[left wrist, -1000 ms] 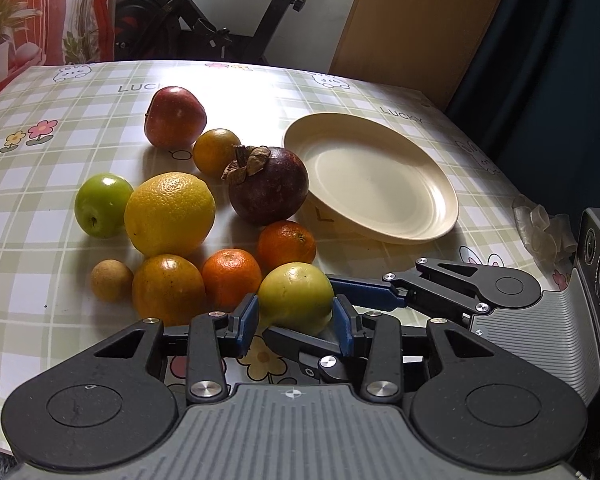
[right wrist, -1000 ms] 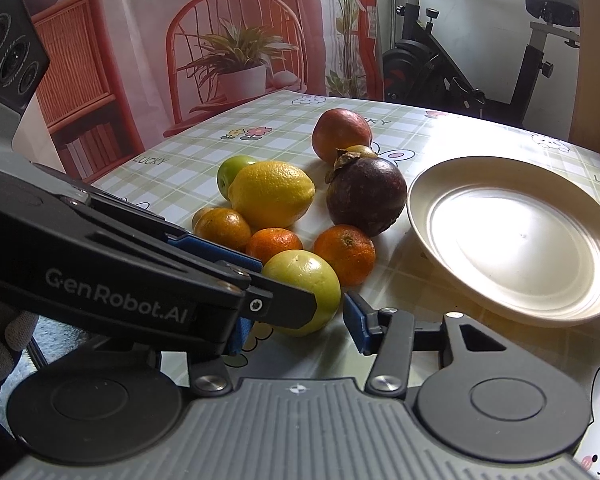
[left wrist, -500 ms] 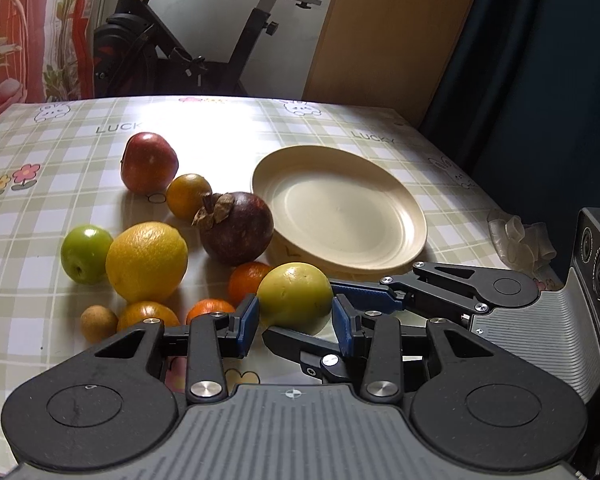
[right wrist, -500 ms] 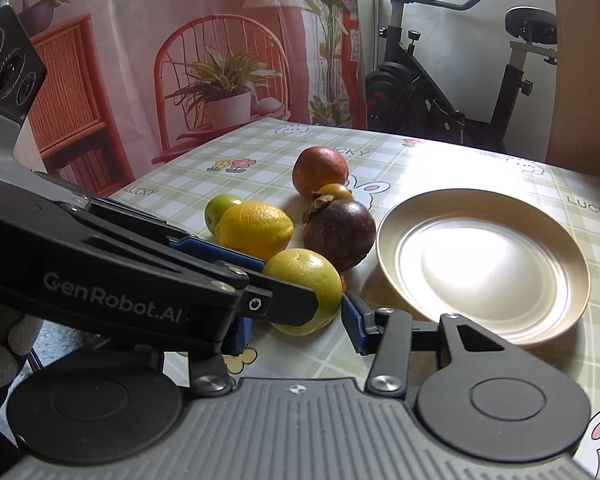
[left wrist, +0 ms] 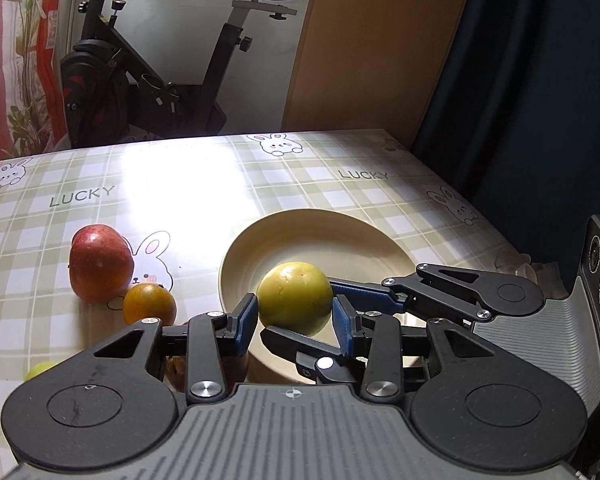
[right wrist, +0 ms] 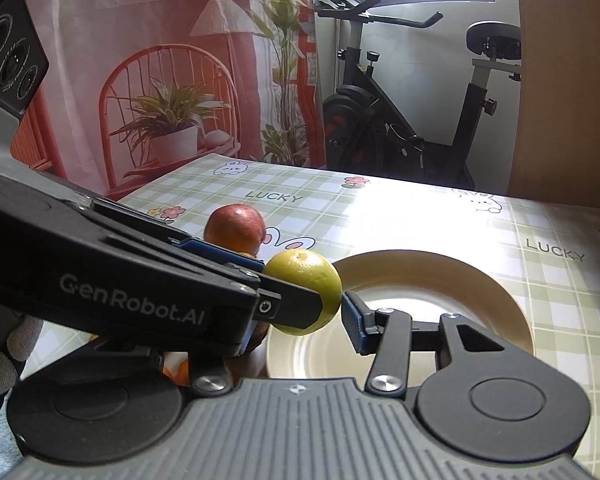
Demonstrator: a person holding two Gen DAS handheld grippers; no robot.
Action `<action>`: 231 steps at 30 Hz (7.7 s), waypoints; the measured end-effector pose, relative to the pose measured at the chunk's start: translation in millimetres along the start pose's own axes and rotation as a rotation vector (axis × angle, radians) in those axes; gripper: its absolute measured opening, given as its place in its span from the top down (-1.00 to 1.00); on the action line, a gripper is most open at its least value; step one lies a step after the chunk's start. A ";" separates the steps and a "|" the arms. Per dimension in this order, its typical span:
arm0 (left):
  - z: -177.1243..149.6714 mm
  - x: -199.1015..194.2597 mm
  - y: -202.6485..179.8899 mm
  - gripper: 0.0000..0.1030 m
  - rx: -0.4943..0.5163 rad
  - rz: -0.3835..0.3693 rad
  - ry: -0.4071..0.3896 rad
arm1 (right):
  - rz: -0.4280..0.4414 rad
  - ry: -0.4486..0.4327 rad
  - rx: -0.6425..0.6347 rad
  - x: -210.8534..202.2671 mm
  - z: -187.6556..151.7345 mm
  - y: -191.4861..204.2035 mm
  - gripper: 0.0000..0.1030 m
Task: Organize fruits
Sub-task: 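Carry the citrus onto the beige plate and open the left gripper, then move the left gripper to the navel orange beside the lemon, then close the left gripper around the navel orange and lift it, then lower the orange onto the plate beside the citrus and release, then move the left gripper back to the large lemon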
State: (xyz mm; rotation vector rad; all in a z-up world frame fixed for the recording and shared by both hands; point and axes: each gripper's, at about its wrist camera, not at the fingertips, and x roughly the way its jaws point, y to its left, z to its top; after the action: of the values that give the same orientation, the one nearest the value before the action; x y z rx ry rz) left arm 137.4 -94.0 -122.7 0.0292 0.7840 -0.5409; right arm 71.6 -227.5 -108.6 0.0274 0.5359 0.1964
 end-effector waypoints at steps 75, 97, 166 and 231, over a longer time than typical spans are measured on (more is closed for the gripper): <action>-98.0 -126.6 119.8 0.00 -0.258 0.148 -0.072 | 0.145 0.133 -0.288 19.0 -33.6 139.1 0.00; -111.5 -91.5 107.1 0.22 -0.238 0.061 0.028 | 0.214 0.168 -0.307 31.7 -45.7 148.6 0.07; 5.6 39.4 -5.6 0.18 0.102 0.129 0.122 | 0.025 0.000 0.004 29.0 -28.9 -21.0 0.14; -57.3 -123.8 129.1 0.01 -0.270 0.184 -0.181 | 0.165 0.065 -0.271 43.3 -11.6 110.3 -0.01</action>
State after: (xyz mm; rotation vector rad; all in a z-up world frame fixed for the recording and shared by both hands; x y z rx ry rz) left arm 88.8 86.2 -101.9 -0.1927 0.6639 -0.2560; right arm 82.4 -111.3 -132.0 -0.1996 0.5688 0.4306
